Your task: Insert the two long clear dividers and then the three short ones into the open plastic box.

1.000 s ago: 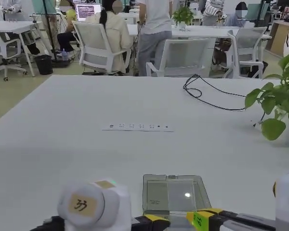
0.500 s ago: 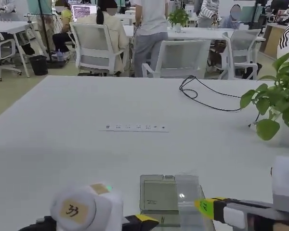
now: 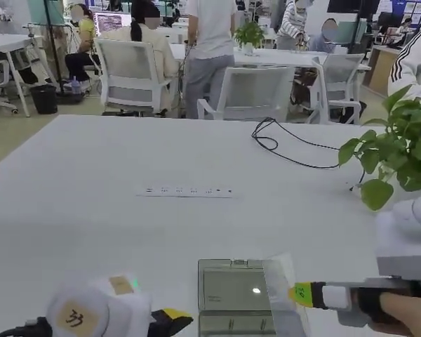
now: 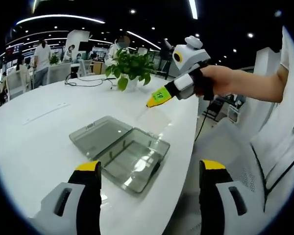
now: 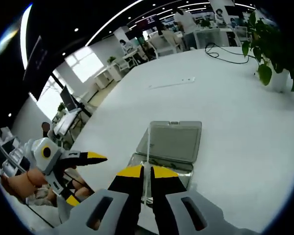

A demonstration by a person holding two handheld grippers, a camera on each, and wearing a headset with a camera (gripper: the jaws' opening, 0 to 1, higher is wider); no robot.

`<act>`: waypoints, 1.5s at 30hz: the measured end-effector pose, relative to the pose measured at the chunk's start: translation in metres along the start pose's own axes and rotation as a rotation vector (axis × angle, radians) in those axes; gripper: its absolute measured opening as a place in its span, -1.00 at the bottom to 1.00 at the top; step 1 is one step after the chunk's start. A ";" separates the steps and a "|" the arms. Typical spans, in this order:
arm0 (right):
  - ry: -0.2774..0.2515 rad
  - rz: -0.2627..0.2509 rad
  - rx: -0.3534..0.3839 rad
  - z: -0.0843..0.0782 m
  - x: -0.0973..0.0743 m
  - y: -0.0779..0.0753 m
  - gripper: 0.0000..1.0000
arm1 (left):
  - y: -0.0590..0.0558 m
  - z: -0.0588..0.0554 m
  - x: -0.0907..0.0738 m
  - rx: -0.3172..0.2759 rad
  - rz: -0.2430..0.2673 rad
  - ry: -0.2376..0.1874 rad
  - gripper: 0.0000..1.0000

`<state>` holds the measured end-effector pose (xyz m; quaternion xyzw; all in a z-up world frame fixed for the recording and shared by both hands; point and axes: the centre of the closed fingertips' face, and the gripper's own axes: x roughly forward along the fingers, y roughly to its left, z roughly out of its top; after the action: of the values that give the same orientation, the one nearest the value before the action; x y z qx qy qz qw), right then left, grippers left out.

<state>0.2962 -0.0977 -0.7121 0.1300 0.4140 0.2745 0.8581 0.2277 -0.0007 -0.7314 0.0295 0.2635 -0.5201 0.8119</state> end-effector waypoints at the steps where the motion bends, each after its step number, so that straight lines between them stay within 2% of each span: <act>1: 0.018 -0.008 0.011 -0.002 0.001 -0.001 -0.86 | 0.000 -0.002 -0.001 0.008 -0.004 0.005 0.70; 4: 0.078 -0.057 -0.004 -0.008 0.004 -0.008 -0.86 | 0.001 -0.007 -0.002 0.030 -0.012 0.013 0.82; 8: 0.151 -0.100 0.021 -0.018 0.008 -0.013 -0.86 | 0.002 -0.010 -0.003 0.056 -0.024 0.012 0.95; 11: 0.197 -0.120 0.039 -0.027 0.013 -0.016 -0.86 | 0.004 -0.012 -0.003 0.071 -0.030 0.012 1.00; 15: 0.230 -0.133 0.088 -0.035 0.017 -0.018 -0.86 | 0.005 -0.017 -0.003 0.098 -0.042 0.027 1.00; 18: 0.243 -0.143 0.130 -0.040 0.019 -0.019 -0.86 | 0.005 -0.021 -0.003 0.106 -0.048 0.040 1.00; 21: 0.244 -0.157 0.151 -0.042 0.022 -0.020 -0.86 | 0.005 -0.022 -0.004 0.098 -0.053 0.034 1.00; 27: 0.272 -0.185 0.166 -0.052 0.026 -0.026 -0.86 | 0.006 -0.026 -0.005 0.098 -0.059 0.031 1.00; 45: 0.313 -0.204 0.197 -0.064 0.038 -0.033 -0.86 | 0.008 -0.029 -0.005 0.067 -0.061 0.019 1.00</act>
<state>0.2773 -0.1025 -0.7913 0.1264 0.5782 0.1612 0.7898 0.2214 0.0157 -0.7555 0.0535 0.2542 -0.5529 0.7917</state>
